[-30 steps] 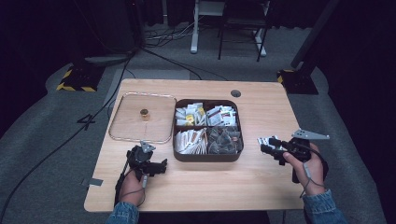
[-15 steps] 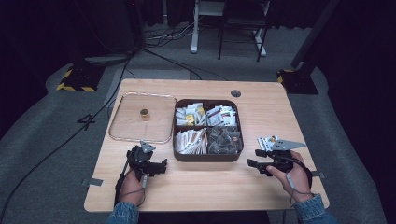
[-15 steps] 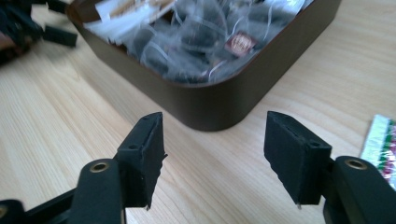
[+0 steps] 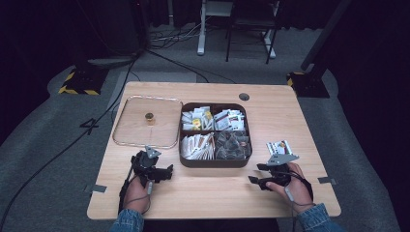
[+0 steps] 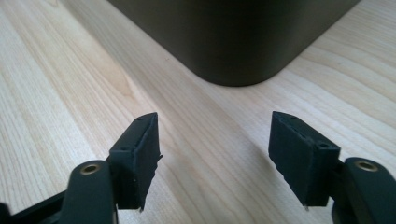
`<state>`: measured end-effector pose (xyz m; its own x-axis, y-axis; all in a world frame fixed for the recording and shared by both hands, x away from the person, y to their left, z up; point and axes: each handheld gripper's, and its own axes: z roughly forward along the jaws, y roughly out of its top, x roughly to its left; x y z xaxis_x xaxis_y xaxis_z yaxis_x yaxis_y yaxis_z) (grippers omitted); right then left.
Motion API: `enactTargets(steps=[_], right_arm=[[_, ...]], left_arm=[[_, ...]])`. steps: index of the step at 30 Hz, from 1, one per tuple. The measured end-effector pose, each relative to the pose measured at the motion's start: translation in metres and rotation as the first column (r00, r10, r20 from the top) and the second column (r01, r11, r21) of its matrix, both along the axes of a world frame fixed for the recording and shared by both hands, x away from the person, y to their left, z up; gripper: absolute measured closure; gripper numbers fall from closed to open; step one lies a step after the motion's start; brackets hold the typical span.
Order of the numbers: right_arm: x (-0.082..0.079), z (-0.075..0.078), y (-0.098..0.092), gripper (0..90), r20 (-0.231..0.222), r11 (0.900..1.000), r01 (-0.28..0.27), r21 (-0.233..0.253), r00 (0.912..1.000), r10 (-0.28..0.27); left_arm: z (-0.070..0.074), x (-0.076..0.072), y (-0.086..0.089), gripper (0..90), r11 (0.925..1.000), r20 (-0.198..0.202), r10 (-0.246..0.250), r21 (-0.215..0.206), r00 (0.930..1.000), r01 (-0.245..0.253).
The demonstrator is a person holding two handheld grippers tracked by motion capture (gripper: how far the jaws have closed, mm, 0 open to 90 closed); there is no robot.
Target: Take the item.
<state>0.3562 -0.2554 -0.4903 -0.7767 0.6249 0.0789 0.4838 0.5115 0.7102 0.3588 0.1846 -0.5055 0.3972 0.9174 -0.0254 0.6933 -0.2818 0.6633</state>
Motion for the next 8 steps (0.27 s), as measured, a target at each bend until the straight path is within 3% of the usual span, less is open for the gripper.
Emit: enactTargets(steps=[4, 8], right_arm=[[-0.0043, -0.0051, -0.0002, 28.8, 0.0, 1.0, -0.017, -0.021, 0.9999, 0.017], [-0.0072, -0.0083, -0.0007, 22.7, 0.032, 0.999, -0.035, -0.028, 0.9988, 0.036]], left_arm=[[0.0, 0.0, 0.0, 0.0, 1.0, 0.0, 0.0, 0.0, 1.0, 0.0], [0.0, 0.0, 0.0, 0.0, 1.0, 0.0, 0.0, 0.0, 1.0, 0.0]])
